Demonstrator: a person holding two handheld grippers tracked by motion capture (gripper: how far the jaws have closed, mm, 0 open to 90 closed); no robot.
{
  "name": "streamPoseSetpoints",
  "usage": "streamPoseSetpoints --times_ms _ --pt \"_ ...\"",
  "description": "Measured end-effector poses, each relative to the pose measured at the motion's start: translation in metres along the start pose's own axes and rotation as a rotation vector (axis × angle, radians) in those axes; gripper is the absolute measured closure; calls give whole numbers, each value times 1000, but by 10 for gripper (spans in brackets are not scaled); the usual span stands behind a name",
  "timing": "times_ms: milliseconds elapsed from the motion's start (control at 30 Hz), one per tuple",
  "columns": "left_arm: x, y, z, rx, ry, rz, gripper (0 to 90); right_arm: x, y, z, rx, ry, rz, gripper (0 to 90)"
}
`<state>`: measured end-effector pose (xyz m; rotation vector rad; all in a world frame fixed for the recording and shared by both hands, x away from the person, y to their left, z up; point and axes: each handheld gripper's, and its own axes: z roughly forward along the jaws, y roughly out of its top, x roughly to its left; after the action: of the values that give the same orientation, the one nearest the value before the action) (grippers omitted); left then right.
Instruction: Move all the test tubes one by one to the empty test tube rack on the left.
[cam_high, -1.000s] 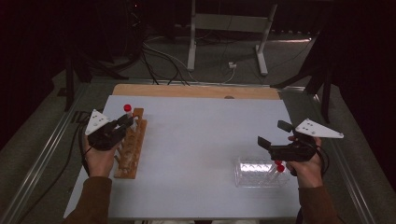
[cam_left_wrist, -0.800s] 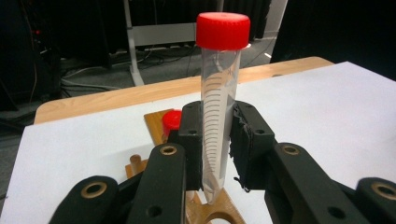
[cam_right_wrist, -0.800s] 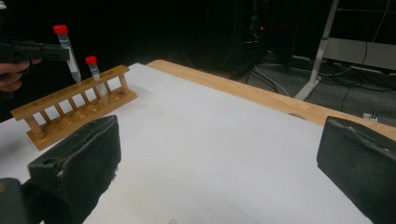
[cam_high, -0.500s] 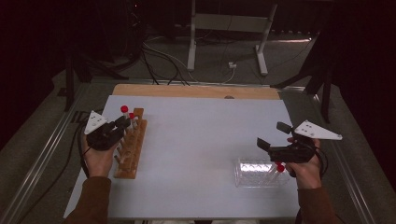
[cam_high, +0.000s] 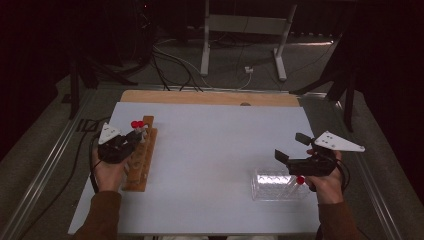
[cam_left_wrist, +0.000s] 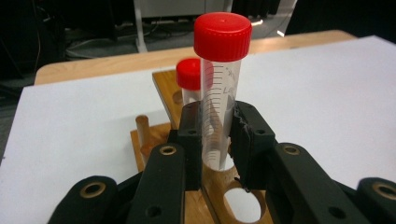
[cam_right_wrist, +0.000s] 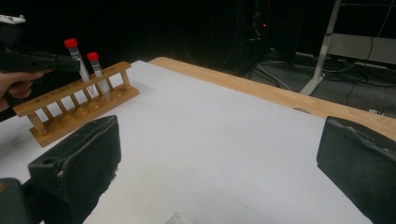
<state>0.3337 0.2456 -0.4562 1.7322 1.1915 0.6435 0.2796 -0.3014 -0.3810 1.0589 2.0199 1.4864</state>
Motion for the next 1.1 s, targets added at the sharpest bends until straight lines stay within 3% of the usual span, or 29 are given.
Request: streamPoseSetpoints --times_ms 400,733,933,1100 --pt "-2 -6 6 74 7 25 751 1 -1 1 -2 3 -2 0" --pt "-3 -5 6 77 2 23 673 1 -1 1 -3 4 -2 0" --pt "-3 -5 -1 28 -24 -8 463 -2 -2 -2 -8 -6 2 0" --pt "-3 -6 -13 -57 -63 -80 361 -4 -2 -4 -15 -13 3 0"
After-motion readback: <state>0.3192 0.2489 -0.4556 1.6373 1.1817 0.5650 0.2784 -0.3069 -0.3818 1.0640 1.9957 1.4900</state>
